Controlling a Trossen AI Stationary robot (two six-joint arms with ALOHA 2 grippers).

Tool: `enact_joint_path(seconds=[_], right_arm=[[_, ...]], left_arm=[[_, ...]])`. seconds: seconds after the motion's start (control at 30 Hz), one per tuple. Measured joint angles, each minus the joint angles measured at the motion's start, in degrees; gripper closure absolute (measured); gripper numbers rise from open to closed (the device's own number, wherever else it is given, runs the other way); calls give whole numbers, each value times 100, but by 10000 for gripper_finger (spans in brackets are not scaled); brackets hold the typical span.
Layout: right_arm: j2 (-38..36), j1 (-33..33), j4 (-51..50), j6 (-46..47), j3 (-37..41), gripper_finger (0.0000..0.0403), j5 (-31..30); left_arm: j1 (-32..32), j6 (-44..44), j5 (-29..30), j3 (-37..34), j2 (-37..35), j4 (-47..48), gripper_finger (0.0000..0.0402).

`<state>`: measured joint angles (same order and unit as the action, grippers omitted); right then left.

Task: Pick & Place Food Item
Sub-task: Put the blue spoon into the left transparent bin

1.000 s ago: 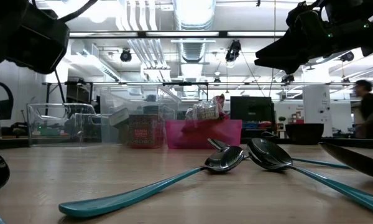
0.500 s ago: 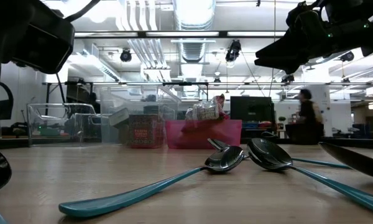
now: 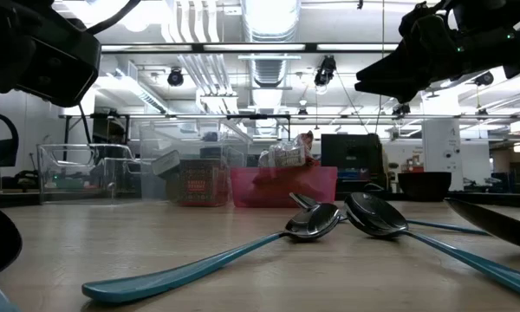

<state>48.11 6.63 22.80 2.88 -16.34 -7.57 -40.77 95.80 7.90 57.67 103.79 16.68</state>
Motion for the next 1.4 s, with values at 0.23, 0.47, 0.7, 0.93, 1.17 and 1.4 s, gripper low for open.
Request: enact_joint_path(seconds=[0.23, 0.47, 0.7, 0.93, 1.17, 1.4], right_arm=[[0, -1, 0, -2, 0, 168, 0], [1, -2, 1, 0, 0, 168, 0], [1, 0, 1, -2, -2, 168, 0], [1, 0, 1, 2, -2, 168, 0], [-1, 0, 1, -3, 0, 168, 0], [1, -1, 1, 2, -2, 168, 2]], left_arm=[[0, 1, 0, 0, 0, 51, 337], [0, 44, 2, 2, -7, 89, 392], [0, 38, 4, 2, -9, 93, 396], [0, -206, 99, 32, -23, 97, 398], [0, -607, 454, 33, -98, 73, 399], [0, -980, 947, 28, -270, 79, 400]])
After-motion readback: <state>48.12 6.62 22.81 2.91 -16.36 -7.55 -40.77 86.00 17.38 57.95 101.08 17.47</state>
